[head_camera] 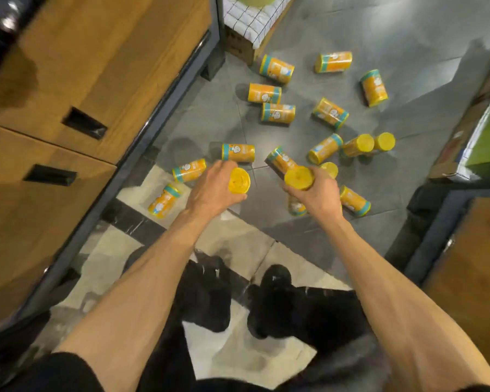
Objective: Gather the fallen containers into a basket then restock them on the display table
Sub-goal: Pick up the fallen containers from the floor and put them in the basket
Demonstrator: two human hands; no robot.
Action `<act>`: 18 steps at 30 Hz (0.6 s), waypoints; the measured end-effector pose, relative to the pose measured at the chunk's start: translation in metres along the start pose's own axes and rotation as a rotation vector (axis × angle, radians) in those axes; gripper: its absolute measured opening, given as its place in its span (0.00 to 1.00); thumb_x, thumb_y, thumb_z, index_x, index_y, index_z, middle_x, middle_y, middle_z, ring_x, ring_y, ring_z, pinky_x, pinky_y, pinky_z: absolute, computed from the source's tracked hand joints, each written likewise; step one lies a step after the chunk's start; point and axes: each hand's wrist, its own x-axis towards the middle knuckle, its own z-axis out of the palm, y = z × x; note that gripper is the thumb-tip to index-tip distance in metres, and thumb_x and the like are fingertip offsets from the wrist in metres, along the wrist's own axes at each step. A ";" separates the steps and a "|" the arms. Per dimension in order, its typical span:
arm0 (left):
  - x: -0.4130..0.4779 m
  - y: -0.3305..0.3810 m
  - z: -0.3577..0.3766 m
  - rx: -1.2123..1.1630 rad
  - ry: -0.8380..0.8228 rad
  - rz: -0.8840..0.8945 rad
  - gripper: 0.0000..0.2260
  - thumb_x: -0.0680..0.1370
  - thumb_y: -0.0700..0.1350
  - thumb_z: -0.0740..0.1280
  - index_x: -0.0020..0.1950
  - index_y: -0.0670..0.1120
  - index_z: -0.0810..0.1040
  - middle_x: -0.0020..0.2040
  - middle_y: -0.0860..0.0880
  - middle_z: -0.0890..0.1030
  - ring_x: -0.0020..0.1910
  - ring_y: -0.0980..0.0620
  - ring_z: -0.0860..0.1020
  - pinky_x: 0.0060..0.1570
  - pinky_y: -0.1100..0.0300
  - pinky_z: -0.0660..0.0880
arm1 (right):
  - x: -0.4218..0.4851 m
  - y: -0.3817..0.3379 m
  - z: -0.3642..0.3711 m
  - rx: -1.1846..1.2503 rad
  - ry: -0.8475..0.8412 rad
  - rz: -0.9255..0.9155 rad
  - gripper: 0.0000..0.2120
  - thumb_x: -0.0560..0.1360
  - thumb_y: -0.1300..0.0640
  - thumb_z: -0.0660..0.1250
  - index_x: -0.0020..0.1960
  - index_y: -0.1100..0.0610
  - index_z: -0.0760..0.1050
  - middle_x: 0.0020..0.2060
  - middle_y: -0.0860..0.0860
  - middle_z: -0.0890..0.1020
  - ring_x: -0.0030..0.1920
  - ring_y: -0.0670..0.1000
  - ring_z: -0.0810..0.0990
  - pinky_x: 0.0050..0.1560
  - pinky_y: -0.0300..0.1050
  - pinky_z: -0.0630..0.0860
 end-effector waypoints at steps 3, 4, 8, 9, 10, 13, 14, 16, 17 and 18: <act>-0.042 0.031 -0.053 -0.055 0.036 -0.040 0.31 0.68 0.52 0.79 0.67 0.48 0.72 0.62 0.45 0.74 0.63 0.44 0.71 0.59 0.51 0.69 | -0.048 -0.040 -0.057 0.059 0.039 -0.045 0.29 0.65 0.41 0.79 0.60 0.54 0.75 0.52 0.51 0.80 0.54 0.56 0.79 0.50 0.51 0.74; -0.058 0.042 -0.071 -0.078 0.050 -0.054 0.32 0.68 0.52 0.79 0.68 0.48 0.71 0.63 0.45 0.74 0.64 0.44 0.70 0.60 0.52 0.67 | -0.063 -0.053 -0.075 0.077 0.040 -0.063 0.28 0.65 0.43 0.79 0.59 0.55 0.75 0.51 0.50 0.79 0.54 0.55 0.78 0.49 0.49 0.73; -0.125 0.081 -0.134 -0.140 0.132 -0.105 0.33 0.68 0.53 0.78 0.69 0.50 0.71 0.64 0.47 0.73 0.66 0.46 0.69 0.62 0.55 0.65 | -0.118 -0.104 -0.140 0.073 -0.021 -0.133 0.32 0.65 0.45 0.79 0.65 0.54 0.74 0.57 0.50 0.79 0.58 0.52 0.77 0.53 0.47 0.72; -0.142 0.090 -0.148 -0.149 0.144 -0.121 0.32 0.68 0.53 0.78 0.69 0.50 0.71 0.64 0.47 0.74 0.66 0.46 0.69 0.62 0.56 0.65 | -0.132 -0.116 -0.155 0.064 -0.047 -0.169 0.34 0.64 0.45 0.79 0.66 0.53 0.73 0.58 0.50 0.78 0.59 0.53 0.76 0.55 0.47 0.72; -0.160 0.100 -0.162 -0.160 0.149 -0.144 0.32 0.68 0.53 0.78 0.69 0.50 0.71 0.65 0.47 0.74 0.66 0.46 0.69 0.63 0.55 0.65 | -0.145 -0.129 -0.170 0.061 -0.075 -0.208 0.34 0.64 0.44 0.79 0.66 0.52 0.72 0.59 0.50 0.78 0.60 0.53 0.76 0.56 0.47 0.72; -0.217 0.127 -0.198 -0.180 0.228 -0.200 0.33 0.68 0.53 0.77 0.70 0.50 0.70 0.65 0.47 0.74 0.66 0.45 0.70 0.63 0.53 0.66 | -0.179 -0.165 -0.212 0.043 -0.122 -0.329 0.35 0.64 0.43 0.79 0.66 0.51 0.72 0.59 0.51 0.79 0.60 0.54 0.76 0.57 0.50 0.73; -0.237 0.134 -0.207 -0.189 0.268 -0.216 0.34 0.67 0.52 0.78 0.70 0.50 0.70 0.65 0.47 0.74 0.66 0.45 0.70 0.63 0.53 0.66 | -0.190 -0.175 -0.224 0.034 -0.128 -0.372 0.34 0.64 0.42 0.80 0.65 0.51 0.73 0.58 0.51 0.79 0.59 0.54 0.76 0.57 0.51 0.73; -0.277 0.146 -0.221 -0.196 0.364 -0.242 0.34 0.67 0.55 0.78 0.69 0.49 0.71 0.64 0.48 0.75 0.65 0.46 0.71 0.60 0.55 0.67 | -0.209 -0.194 -0.244 0.045 -0.148 -0.482 0.32 0.63 0.43 0.80 0.63 0.49 0.73 0.57 0.50 0.79 0.57 0.53 0.78 0.54 0.49 0.75; -0.297 0.153 -0.227 -0.203 0.407 -0.262 0.33 0.67 0.56 0.78 0.69 0.49 0.71 0.63 0.49 0.75 0.64 0.47 0.71 0.58 0.56 0.67 | -0.219 -0.202 -0.253 0.055 -0.166 -0.531 0.32 0.63 0.43 0.80 0.63 0.48 0.73 0.56 0.50 0.79 0.57 0.52 0.78 0.53 0.48 0.75; -0.317 0.158 -0.231 -0.213 0.446 -0.288 0.33 0.67 0.57 0.78 0.68 0.50 0.71 0.62 0.49 0.75 0.63 0.48 0.71 0.57 0.56 0.67 | -0.229 -0.209 -0.261 0.059 -0.182 -0.580 0.32 0.63 0.44 0.80 0.64 0.48 0.73 0.57 0.49 0.79 0.57 0.51 0.78 0.54 0.48 0.76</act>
